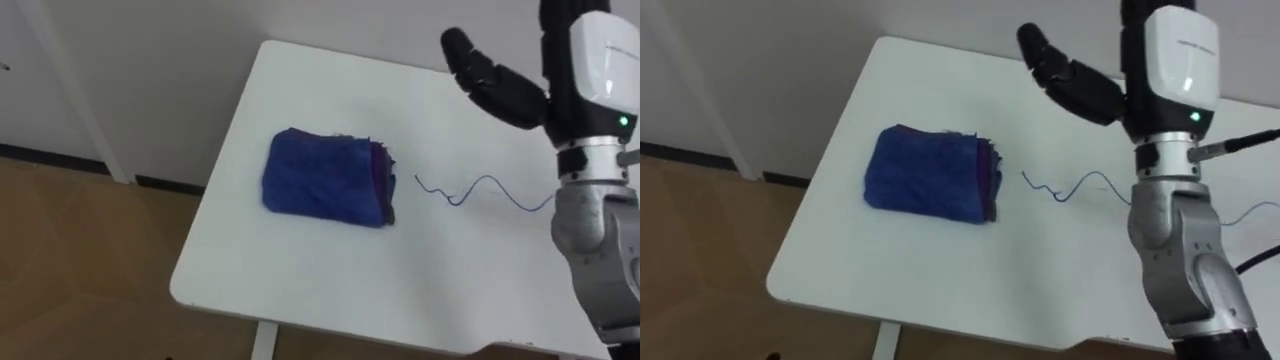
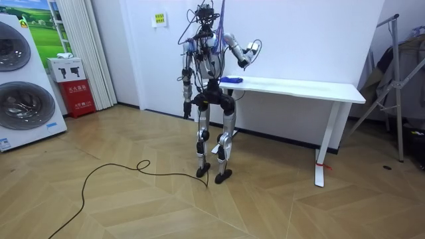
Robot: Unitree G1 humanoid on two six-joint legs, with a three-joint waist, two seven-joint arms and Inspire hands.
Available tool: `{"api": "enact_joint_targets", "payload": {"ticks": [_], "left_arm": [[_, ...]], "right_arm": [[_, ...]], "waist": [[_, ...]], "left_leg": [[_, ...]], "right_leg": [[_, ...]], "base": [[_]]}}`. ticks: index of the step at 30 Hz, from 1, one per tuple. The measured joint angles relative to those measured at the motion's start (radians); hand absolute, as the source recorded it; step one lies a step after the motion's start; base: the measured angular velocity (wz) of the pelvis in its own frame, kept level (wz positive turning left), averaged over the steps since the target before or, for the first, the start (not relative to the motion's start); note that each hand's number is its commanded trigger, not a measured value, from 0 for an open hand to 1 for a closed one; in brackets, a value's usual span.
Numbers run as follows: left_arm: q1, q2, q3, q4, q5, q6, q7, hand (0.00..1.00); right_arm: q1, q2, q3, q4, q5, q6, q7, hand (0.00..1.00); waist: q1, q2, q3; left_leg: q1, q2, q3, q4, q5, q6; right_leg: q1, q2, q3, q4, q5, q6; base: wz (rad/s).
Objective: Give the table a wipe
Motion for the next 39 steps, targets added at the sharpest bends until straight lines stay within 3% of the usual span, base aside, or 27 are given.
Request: {"api": "enact_joint_targets", "payload": {"ticks": [3,8,12,18,21,22,23,24,25,26,27,28,29,30,32,33,34,35,37,39], "left_arm": [[-0.018,0.003,0.000,0.000,0.005,0.000,-0.003,0.00],[-0.024,0.015,-0.041,0.000,0.004,-0.001,-0.018,0.00],[-0.048,0.015,-0.066,0.001,-0.004,-0.007,-0.017,0.00],[-0.070,0.015,-0.076,0.001,-0.003,-0.011,-0.017,0.00],[-0.075,0.021,-0.077,0.002,-0.003,-0.032,-0.016,0.00],[-0.076,0.022,-0.078,0.004,-0.003,-0.037,-0.014,0.00],[-0.075,0.024,-0.078,0.005,-0.003,-0.041,-0.013,0.00],[-0.075,0.035,-0.077,0.009,-0.002,-0.047,-0.008,0.00],[-0.072,0.035,-0.070,0.016,0.004,-0.047,-0.001,0.00],[-0.061,0.034,-0.070,0.018,0.004,-0.047,-0.002,0.00],[-0.065,0.036,-0.079,0.017,0.004,-0.049,-0.005,0.00],[-0.092,0.036,-0.099,0.014,0.002,-0.056,-0.008,0.00],[-0.101,0.037,-0.112,0.013,0.002,-0.064,-0.009,0.00],[-0.103,0.038,-0.120,0.018,0.003,-0.071,-0.008,0.00],[-0.091,0.035,-0.118,0.029,0.003,-0.065,-0.009,0.00],[-0.087,0.035,-0.113,0.038,0.004,-0.062,-0.011,0.00],[-0.078,0.032,-0.099,0.040,0.004,-0.056,-0.016,0.00],[-0.071,0.030,-0.096,0.040,0.004,-0.052,-0.017,0.00],[-0.075,0.022,-0.095,0.044,0.002,-0.049,-0.024,0.00],[-0.081,0.019,-0.095,0.045,0.001,-0.050,-0.023,0.00]], "right_arm": [[0.000,0.014,0.027,0.000,-0.047,0.001,0.015,0.00],[0.000,0.041,0.127,0.011,-0.128,0.006,0.060,0.00],[0.000,0.042,0.209,0.106,-0.172,0.001,0.091,0.00],[0.001,0.064,0.256,0.217,-0.230,0.000,0.126,0.00],[0.003,0.064,0.270,0.226,-0.252,-0.018,0.127,0.00],[0.007,0.067,0.275,0.245,-0.254,-0.030,0.126,0.00],[0.013,0.070,0.275,0.250,-0.257,-0.034,0.126,0.00],[0.017,0.077,0.277,0.251,-0.265,-0.045,0.126,0.00],[0.017,0.077,0.294,0.256,-0.265,-0.050,0.122,0.00],[0.021,0.079,0.305,0.264,-0.262,-0.047,0.117,0.00],[0.043,0.089,0.311,0.291,-0.255,-0.034,0.117,0.00],[0.068,0.084,0.300,0.314,-0.248,-0.020,0.119,0.00],[0.068,0.082,0.296,0.331,-0.247,-0.017,0.124,0.00],[0.067,0.090,0.289,0.355,-0.255,-0.018,0.130,0.00],[0.061,0.097,0.289,0.345,-0.279,-0.031,0.131,0.00],[0.058,0.097,0.289,0.328,-0.296,-0.037,0.134,0.00],[0.059,0.098,0.290,0.312,-0.310,-0.038,0.138,0.00],[0.060,0.100,0.291,0.311,-0.317,-0.037,0.141,0.00],[0.063,0.100,0.291,0.320,-0.329,-0.014,0.147,0.00],[0.063,0.099,0.291,0.340,-0.331,-0.005,0.161,0.00]], "waist": [[0.012,-0.003,-0.0010],[0.024,0.005,0.0051],[0.033,0.003,0.0078],[0.054,0.001,0.0084],[0.055,0.005,0.0107],[0.057,0.016,0.0162],[0.058,0.017,0.0158],[0.061,0.010,0.0132],[0.057,0.005,0.0073],[0.039,0.005,0.0086],[0.011,-0.011,0.0096],[0.007,-0.029,0.0108],[0.011,-0.031,0.0097],[0.036,-0.047,0.0055],[0.059,-0.030,0.0136],[0.062,-0.026,0.0149],[0.059,-0.019,0.0158],[0.055,-0.016,0.0095],[0.040,0.012,0.0135],[0.032,0.025,0.0091]], "left_leg": [[-0.016,0.000,-0.013,0.002,0.000,0.000],[-0.017,-0.001,-0.037,0.005,0.000,0.000],[-0.020,-0.001,-0.058,0.004,0.001,-0.001],[-0.019,-0.003,-0.066,-0.004,0.001,-0.001],[-0.004,0.000,-0.122,-0.005,0.001,-0.001],[0.011,0.006,-0.183,-0.005,0.001,-0.001],[0.017,0.010,-0.217,-0.005,0.001,-0.001],[0.016,0.010,-0.260,-0.005,0.000,-0.003],[0.003,0.013,-0.251,0.009,-0.012,-0.030],[-0.018,0.012,-0.230,0.041,-0.024,-0.066],[-0.062,0.008,-0.128,0.059,-0.033,-0.087],[-0.144,-0.002,-0.068,0.004,0.006,-0.068],[-0.183,0.002,-0.039,-0.005,0.095,-0.035],[-0.183,0.000,0.008,0.023,0.127,-0.014],[-0.148,0.000,-0.019,0.019,0.127,-0.014],[-0.135,-0.002,-0.077,0.013,0.125,-0.016],[-0.120,-0.004,-0.095,0.007,0.116,-0.029],[-0.115,-0.003,-0.093,0.003,0.113,-0.030],[-0.095,-0.002,-0.078,-0.014,0.113,-0.031],[-0.090,0.000,-0.071,-0.029,0.112,-0.032]], "right_leg": [[-0.011,0.001,-0.002,-0.001,0.000,0.000],[-0.006,0.002,-0.023,-0.002,0.000,0.000],[-0.002,0.001,-0.033,-0.002,0.000,0.000],[-0.004,0.002,-0.027,-0.015,0.000,0.000],[-0.012,0.008,-0.029,0.003,0.000,0.000],[-0.020,0.015,-0.030,0.026,-0.003,-0.003],[-0.024,0.021,-0.026,0.026,-0.006,-0.006],[-0.037,0.039,-0.006,-0.065,0.016,-0.019],[-0.041,0.031,-0.013,-0.066,0.050,-0.032],[-0.036,0.026,0.000,-0.062,0.055,-0.036],[-0.020,0.003,0.061,-0.061,0.056,-0.036],[-0.021,-0.021,0.098,-0.056,0.050,-0.026],[-0.027,-0.027,0.100,-0.040,0.037,-0.005],[-0.031,-0.046,0.100,-0.012,0.009,0.031],[-0.028,-0.042,0.073,-0.018,0.008,0.038],[-0.043,-0.036,0.070,-0.039,0.030,0.032],[-0.049,-0.036,0.047,-0.037,0.038,0.013],[-0.040,-0.036,0.040,-0.033,0.039,0.012],[-0.019,-0.030,0.018,-0.032,0.039,0.011],[-0.019,-0.023,0.013,-0.033,0.039,0.010]], "base": [[0.11],[0.09],[0.16],[-0.03],[-0.14],[-0.23],[-0.38],[-0.47],[-0.32],[0.24],[0.91],[1.00],[0.56],[0.00],[-0.25],[-0.14],[-0.07],[0.06],[0.20],[0.08]]}}
